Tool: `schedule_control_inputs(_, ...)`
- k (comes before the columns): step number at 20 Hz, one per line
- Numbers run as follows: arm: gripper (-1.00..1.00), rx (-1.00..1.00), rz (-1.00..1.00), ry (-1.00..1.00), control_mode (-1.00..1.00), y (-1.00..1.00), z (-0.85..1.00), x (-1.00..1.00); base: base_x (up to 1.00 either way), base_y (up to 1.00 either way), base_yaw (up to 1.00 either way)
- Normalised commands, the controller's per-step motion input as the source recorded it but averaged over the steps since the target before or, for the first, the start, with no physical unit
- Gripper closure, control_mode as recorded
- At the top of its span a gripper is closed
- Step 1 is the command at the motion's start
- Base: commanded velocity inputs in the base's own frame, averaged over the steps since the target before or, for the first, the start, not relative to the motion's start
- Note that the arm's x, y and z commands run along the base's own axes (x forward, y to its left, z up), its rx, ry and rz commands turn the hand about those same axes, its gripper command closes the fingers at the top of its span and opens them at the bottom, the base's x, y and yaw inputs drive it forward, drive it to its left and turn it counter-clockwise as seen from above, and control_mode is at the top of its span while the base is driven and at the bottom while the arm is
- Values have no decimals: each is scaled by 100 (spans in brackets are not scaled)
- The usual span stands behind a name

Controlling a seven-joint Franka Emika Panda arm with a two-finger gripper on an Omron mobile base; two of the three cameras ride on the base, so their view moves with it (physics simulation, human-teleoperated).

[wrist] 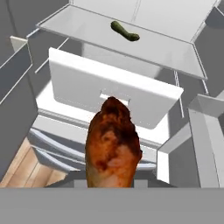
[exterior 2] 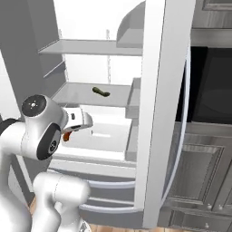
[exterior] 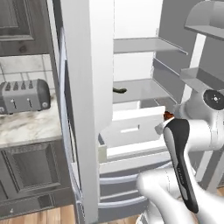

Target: Place one squash and one chicken drumstick in each tupperware on the nearby counter, to pack two identical lunches.

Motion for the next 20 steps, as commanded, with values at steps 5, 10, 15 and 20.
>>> schedule_control_inputs(5,100,0,0,0,100,0,0,0,-100,0,1)
schedule_control_inputs(10,100,0,0,0,100,0,0,0,-100,0,3)
schedule_control_inputs(15,100,0,0,0,100,0,0,0,-99,6,2)
schedule_control_inputs(20,100,0,0,0,100,0,0,0,-72,78,0)
